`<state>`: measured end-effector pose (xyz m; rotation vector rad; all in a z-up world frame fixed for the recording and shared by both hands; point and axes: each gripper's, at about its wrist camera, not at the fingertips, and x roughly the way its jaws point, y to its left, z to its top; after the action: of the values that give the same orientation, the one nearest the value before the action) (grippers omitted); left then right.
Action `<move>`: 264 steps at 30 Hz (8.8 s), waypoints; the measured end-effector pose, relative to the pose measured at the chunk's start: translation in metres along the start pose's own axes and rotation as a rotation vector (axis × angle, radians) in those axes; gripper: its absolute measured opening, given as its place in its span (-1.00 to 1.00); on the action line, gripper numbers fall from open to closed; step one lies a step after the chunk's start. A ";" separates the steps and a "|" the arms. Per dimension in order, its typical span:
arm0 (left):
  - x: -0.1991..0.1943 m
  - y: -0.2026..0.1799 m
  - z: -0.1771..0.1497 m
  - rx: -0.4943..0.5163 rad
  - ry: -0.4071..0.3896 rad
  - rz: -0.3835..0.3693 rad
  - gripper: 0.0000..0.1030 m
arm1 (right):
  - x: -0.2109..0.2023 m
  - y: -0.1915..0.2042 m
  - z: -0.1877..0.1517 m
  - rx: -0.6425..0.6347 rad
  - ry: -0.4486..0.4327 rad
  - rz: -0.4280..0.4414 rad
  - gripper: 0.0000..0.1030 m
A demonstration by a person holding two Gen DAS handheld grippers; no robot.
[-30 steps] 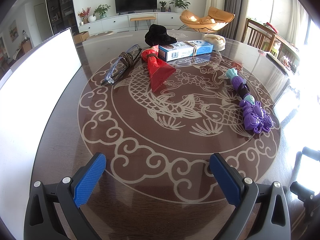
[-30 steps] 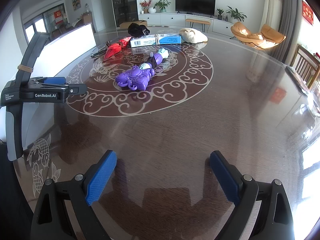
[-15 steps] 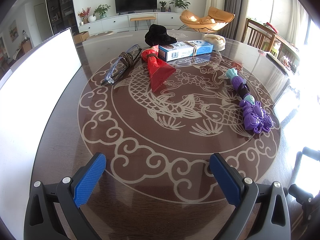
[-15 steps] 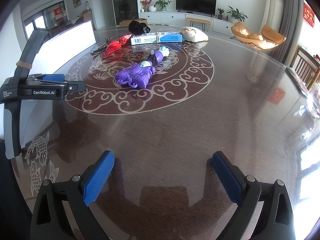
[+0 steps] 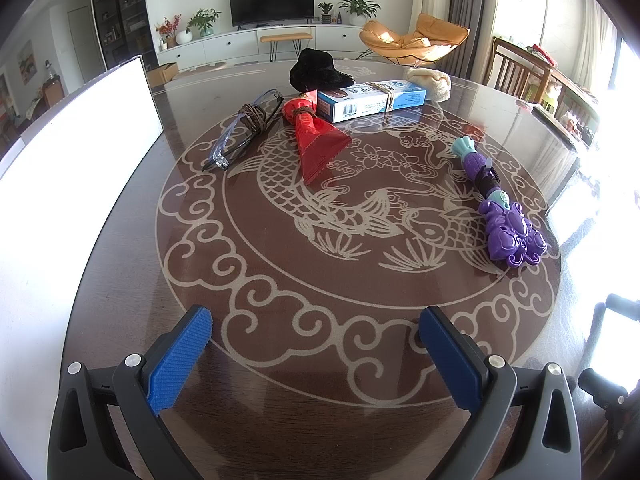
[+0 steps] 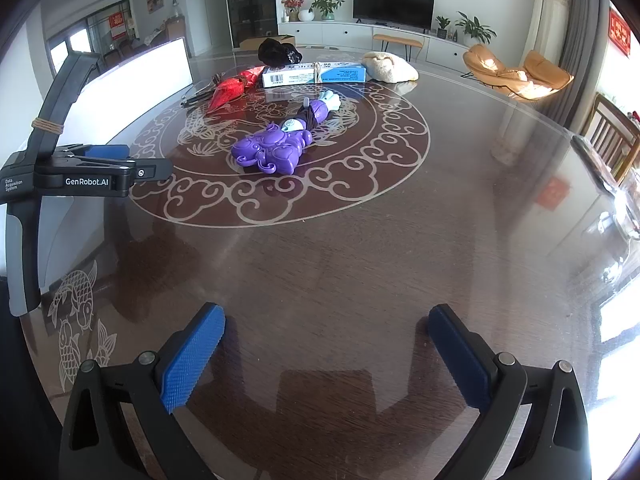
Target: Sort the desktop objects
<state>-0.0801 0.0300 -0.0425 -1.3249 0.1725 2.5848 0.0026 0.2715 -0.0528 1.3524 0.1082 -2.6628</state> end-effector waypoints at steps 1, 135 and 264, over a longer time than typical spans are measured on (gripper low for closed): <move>0.000 0.000 0.000 0.000 0.000 0.000 1.00 | -0.001 -0.002 0.000 0.011 -0.004 0.006 0.98; -0.001 -0.001 -0.001 0.000 0.000 0.000 1.00 | 0.016 0.015 0.038 -0.072 -0.046 0.027 -0.19; -0.189 0.325 -0.093 -0.513 -0.097 0.318 0.67 | 0.001 0.388 0.230 -0.327 -0.106 0.637 0.66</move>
<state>0.0155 -0.3323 0.0565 -1.4139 -0.3507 3.0954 -0.1152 -0.1420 0.0842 0.9383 0.0783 -2.0650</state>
